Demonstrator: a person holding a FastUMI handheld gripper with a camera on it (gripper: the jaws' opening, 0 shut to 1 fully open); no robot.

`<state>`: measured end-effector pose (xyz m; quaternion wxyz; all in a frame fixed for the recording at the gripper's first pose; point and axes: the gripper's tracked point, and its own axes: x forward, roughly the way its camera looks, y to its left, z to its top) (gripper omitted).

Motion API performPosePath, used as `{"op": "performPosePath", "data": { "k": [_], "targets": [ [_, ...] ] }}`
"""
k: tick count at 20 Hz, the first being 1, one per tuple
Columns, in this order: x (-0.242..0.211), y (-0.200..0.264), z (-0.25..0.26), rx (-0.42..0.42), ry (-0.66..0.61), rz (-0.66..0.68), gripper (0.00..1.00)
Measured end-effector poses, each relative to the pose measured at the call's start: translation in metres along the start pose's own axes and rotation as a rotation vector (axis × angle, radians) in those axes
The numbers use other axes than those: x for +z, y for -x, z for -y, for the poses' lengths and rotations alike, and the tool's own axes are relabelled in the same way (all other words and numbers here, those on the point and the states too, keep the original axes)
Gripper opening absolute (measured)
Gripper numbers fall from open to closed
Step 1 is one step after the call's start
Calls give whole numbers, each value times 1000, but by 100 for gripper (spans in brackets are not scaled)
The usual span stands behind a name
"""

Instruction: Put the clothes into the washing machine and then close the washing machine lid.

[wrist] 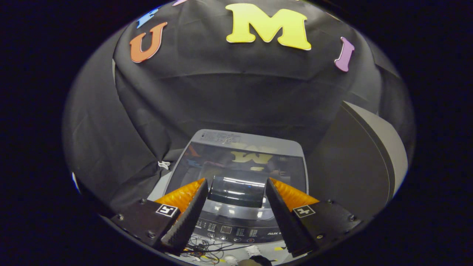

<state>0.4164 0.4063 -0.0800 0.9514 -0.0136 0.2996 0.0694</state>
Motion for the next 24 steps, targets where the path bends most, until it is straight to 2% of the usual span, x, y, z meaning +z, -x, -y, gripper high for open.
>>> {"op": "performPosePath", "data": {
  "k": [5,10,13,17,24],
  "targets": [
    [1,17,5,3,4,26,98],
    [16,62,21,30,-6,123,98],
    [34,110,44,51,-9,236,98],
    [47,194,100,40,-21,391,98],
    [21,328,224,-74,-22,608,98]
  ]
}}
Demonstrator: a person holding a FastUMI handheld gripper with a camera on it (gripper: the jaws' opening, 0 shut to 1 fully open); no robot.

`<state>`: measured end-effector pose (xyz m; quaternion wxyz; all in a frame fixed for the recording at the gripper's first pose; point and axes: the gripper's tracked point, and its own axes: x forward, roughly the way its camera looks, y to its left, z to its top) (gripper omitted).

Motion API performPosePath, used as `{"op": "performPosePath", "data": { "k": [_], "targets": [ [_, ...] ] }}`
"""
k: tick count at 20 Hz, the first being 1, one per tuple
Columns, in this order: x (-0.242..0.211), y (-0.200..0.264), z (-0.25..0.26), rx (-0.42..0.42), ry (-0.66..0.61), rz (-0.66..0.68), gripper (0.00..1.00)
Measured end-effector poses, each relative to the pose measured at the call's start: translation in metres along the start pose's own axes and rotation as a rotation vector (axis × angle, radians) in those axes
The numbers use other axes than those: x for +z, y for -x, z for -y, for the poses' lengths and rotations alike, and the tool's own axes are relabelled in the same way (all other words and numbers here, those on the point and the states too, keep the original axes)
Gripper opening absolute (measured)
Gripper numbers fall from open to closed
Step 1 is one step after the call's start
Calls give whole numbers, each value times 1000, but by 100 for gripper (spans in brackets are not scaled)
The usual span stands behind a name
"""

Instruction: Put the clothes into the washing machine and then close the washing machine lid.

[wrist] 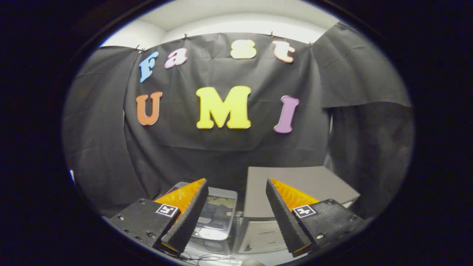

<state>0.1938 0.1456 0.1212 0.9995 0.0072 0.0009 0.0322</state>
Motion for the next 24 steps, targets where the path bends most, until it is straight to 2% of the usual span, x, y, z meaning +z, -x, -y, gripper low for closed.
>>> {"op": "performPosePath", "data": {
  "k": [6,12,17,24],
  "targets": [
    [-18,101,115,-95,-77,40,99],
    [-76,183,196,-154,-92,-7,100],
    [-104,221,219,-178,-96,-30,100],
    [-102,245,212,-132,-58,-8,100]
  ]
}}
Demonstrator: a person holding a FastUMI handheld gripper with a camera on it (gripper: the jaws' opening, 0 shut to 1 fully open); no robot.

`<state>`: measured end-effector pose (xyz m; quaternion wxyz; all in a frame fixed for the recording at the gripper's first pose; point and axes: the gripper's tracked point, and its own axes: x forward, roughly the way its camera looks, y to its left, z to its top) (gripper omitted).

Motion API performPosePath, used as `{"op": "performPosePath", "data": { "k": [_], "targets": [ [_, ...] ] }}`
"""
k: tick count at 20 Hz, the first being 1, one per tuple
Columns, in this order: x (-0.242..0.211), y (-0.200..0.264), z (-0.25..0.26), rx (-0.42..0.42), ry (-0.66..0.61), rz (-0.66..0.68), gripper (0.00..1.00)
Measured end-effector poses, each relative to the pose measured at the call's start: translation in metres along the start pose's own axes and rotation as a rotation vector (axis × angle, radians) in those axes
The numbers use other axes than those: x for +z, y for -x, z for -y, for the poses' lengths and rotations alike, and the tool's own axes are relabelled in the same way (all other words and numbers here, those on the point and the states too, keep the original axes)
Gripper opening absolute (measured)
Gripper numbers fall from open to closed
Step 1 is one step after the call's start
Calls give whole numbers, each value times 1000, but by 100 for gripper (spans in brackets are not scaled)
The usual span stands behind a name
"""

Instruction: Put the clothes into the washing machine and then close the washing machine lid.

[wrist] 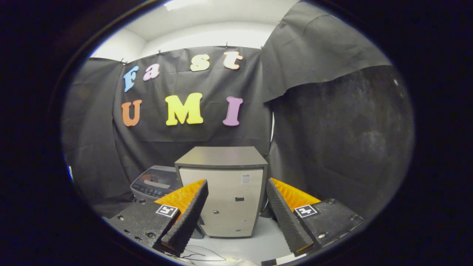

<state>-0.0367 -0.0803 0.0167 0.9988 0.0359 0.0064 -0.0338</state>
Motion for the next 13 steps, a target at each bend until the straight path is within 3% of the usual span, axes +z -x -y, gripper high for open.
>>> {"op": "performPosePath", "data": {
  "k": [13],
  "targets": [
    [1,17,-9,25,19,2,100]
  ]
}}
